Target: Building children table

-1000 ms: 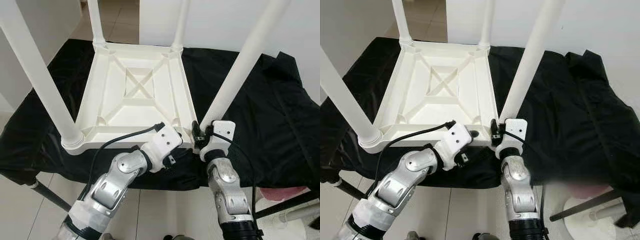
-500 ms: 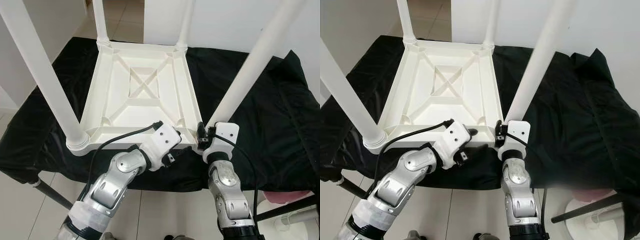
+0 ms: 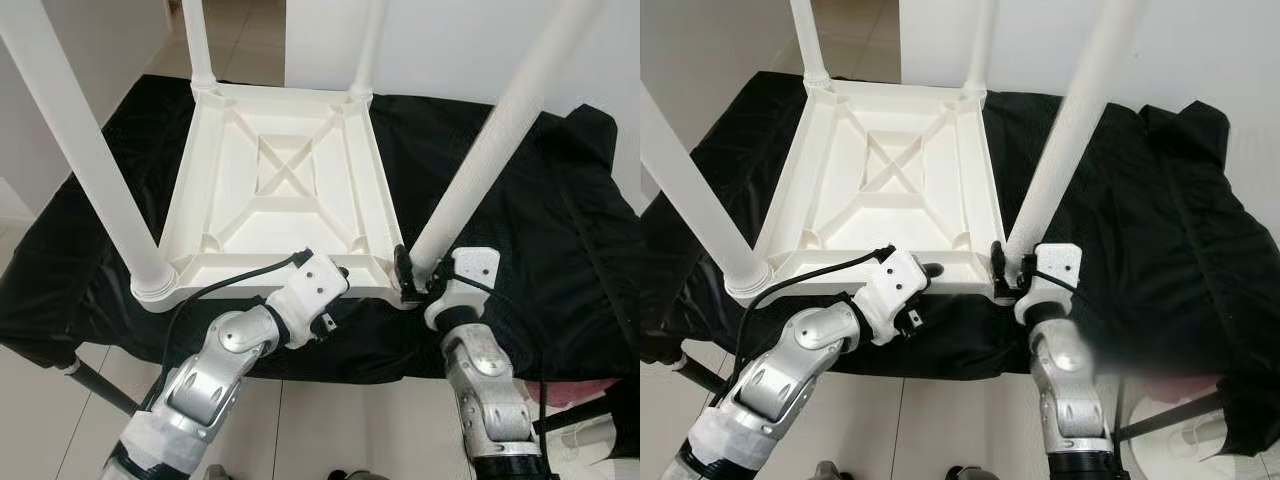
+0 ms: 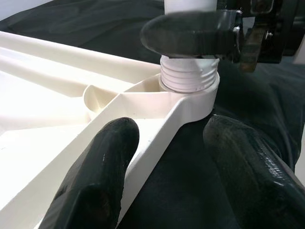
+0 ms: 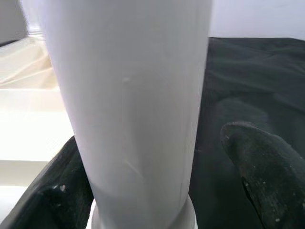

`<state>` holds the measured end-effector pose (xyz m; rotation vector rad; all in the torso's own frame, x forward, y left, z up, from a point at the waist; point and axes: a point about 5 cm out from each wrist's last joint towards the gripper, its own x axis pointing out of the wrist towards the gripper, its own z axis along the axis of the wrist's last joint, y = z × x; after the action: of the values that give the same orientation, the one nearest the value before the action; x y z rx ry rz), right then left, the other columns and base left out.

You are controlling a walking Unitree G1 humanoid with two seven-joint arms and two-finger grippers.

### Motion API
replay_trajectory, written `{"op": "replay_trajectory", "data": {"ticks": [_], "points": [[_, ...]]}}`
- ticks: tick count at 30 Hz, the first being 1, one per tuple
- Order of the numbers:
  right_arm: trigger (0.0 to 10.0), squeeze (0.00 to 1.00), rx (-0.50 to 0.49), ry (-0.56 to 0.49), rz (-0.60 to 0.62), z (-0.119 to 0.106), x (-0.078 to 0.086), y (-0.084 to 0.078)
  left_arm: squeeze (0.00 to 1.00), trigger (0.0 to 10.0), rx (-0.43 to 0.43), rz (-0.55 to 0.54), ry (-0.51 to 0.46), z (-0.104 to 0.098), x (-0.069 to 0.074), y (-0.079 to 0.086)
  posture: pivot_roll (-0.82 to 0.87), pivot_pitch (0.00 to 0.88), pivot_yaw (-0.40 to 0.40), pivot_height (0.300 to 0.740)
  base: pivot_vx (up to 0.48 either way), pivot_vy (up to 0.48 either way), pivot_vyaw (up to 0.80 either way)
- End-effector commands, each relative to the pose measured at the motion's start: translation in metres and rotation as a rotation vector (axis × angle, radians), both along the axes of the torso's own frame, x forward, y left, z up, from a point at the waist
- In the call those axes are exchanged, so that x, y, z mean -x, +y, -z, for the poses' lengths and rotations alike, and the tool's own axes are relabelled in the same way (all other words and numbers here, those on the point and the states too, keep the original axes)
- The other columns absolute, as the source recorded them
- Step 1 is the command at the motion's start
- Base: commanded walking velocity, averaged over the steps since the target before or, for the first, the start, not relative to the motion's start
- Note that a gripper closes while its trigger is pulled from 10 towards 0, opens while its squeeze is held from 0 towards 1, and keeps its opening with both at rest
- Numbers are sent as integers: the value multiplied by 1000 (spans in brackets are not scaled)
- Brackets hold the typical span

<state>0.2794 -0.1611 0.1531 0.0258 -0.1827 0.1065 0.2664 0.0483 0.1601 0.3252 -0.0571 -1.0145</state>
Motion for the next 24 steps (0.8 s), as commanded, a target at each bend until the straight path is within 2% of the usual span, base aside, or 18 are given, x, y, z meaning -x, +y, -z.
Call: {"op": "replay_trajectory", "data": {"ticks": [1, 7, 17, 19, 20, 22, 23, 24], "points": [[10000, 0, -2, 8, -19, 4, 2, -8, 0, 10000, 1, 65, 12, 0, 6, -3, -30, 120, -60, 740, 0, 0, 0], [10000, 0, 68, 5, -162, 5, -4, -7, 0, 10000, 8, 64, 5, -2, 4, -4, -27, 118, -57, 740, 0, 0, 0], [10000, 0, 142, 4, -315, 7, -13, -2, 0, 10000, 11, 57, 2, -3, 4, -3, -18, 119, -55, 740, 0, 0, 0], [10000, 0, 187, 1, -367, 7, -19, 1, 0, 10000, 6, 62, 0, -1, 5, -7, -13, 120, -53, 740, 0, 0, 0], [7961, 0, 199, -4, -379, 7, -21, 2, 0, 10000, 5, 66, 1, -1, 6, -8, -11, 118, -54, 740, 0, 0, 0], [7961, 0, 200, -4, -391, 7, -23, 3, 0, 10000, 7, 77, 5, -1, 8, -10, -10, 116, -56, 740, 0, 0, 0], [3647, 0, 215, -8, -399, 6, -26, 2, 0, 10000, 7, 88, 10, 0, 10, -11, -9, 116, -58, 740, 0, 0, 0], [3647, 0, 225, -9, -405, 5, -27, 2, 0, 10000, 7, 94, 13, 0, 11, -11, -9, 116, -58, 740, 0, 0, 0]]}}
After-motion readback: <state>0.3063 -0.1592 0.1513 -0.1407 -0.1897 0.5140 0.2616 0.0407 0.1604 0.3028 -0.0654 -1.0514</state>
